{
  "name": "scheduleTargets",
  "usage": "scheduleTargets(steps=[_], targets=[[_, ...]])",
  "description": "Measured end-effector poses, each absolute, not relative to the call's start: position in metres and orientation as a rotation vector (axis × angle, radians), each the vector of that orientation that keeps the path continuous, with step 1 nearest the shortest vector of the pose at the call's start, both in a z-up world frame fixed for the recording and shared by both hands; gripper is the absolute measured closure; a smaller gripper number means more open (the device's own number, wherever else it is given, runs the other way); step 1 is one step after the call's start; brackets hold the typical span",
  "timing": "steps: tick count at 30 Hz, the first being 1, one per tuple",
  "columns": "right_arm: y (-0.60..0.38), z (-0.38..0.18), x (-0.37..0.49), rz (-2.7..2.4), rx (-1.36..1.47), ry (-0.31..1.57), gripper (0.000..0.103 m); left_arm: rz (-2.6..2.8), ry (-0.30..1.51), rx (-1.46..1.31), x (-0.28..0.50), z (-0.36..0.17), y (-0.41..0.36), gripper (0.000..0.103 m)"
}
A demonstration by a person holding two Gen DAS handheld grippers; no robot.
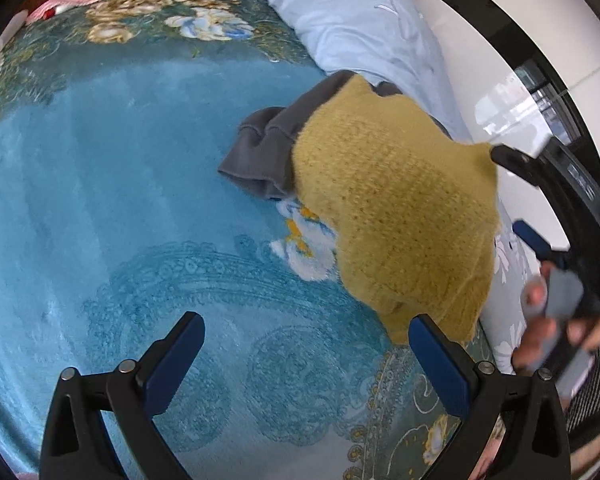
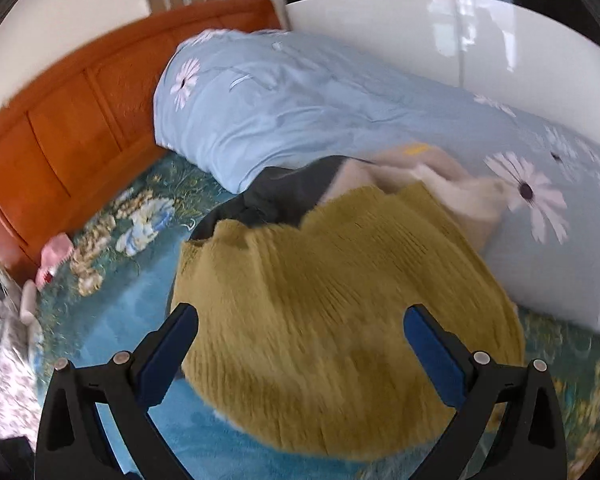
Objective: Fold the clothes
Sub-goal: 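Move both grippers toward the mustard-yellow knit vest on the bed, then grasp the vest hem with the right gripper and lift it off the pile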
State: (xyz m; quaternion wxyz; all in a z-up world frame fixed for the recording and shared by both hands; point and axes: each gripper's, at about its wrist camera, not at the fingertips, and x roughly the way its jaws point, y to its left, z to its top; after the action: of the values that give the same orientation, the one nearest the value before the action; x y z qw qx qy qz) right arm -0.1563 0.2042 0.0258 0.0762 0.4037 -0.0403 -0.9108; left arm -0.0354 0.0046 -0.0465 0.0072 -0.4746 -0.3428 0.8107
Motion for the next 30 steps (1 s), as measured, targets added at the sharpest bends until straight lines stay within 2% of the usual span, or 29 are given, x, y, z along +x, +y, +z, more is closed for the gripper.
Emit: scheduleTargets(steps=[2,4,6,8,9,10,12,18,19,21,24,28,30], targets=[[0.193,0.022,-0.172,-2.725,1.246,-0.063,0.005,2.531,-1.1,-1.496,-0.035,-0.05,0.001,0.0],[0.19,0.014,-0.184,-2.731,1.309,-0.043,0.026,2.535,-1.112,-1.5,-0.035,-0.051,-0.003,0.0],[0.189,0.012,-0.189,-2.738,1.343,-0.039,0.034,2.536,-1.124,-1.506,-0.035,-0.053,-0.006,0.0],[0.191,0.017,-0.186,-2.741,1.325,-0.043,0.055,2.539,-1.13,-1.529,-0.034,-0.055,-0.008,0.0],[0.193,0.02,-0.184,-2.736,1.319,-0.041,0.07,2.538,-1.133,-1.539,-0.033,-0.055,-0.009,0.0],[0.195,0.024,-0.182,-2.726,1.312,-0.045,0.08,2.538,-1.131,-1.544,-0.032,-0.054,-0.009,0.0],[0.201,0.034,-0.178,-2.693,1.29,-0.083,0.092,2.544,-1.118,-1.551,-0.029,-0.051,-0.008,0.0],[0.216,0.084,-0.139,-2.702,1.123,-0.219,0.096,2.584,-1.112,-1.49,-0.019,-0.039,-0.011,0.0],[0.219,0.095,-0.128,-2.702,1.07,-0.245,0.103,2.589,-1.113,-1.484,-0.017,-0.037,-0.011,0.0],[0.227,0.123,-0.102,-2.704,0.923,-0.28,0.103,2.599,-1.116,-1.48,-0.012,-0.032,-0.014,0.0],[0.232,0.171,-0.058,-2.71,0.736,-0.199,0.103,2.605,-1.12,-1.478,-0.006,-0.024,-0.017,0.0],[0.226,0.185,-0.044,-2.725,0.783,-0.069,0.103,2.621,-1.098,-1.448,0.004,-0.01,-0.02,0.0],[0.224,0.17,-0.054,-2.689,0.897,-0.094,0.103,2.629,-1.077,-1.435,0.008,-0.004,-0.022,0.0]])
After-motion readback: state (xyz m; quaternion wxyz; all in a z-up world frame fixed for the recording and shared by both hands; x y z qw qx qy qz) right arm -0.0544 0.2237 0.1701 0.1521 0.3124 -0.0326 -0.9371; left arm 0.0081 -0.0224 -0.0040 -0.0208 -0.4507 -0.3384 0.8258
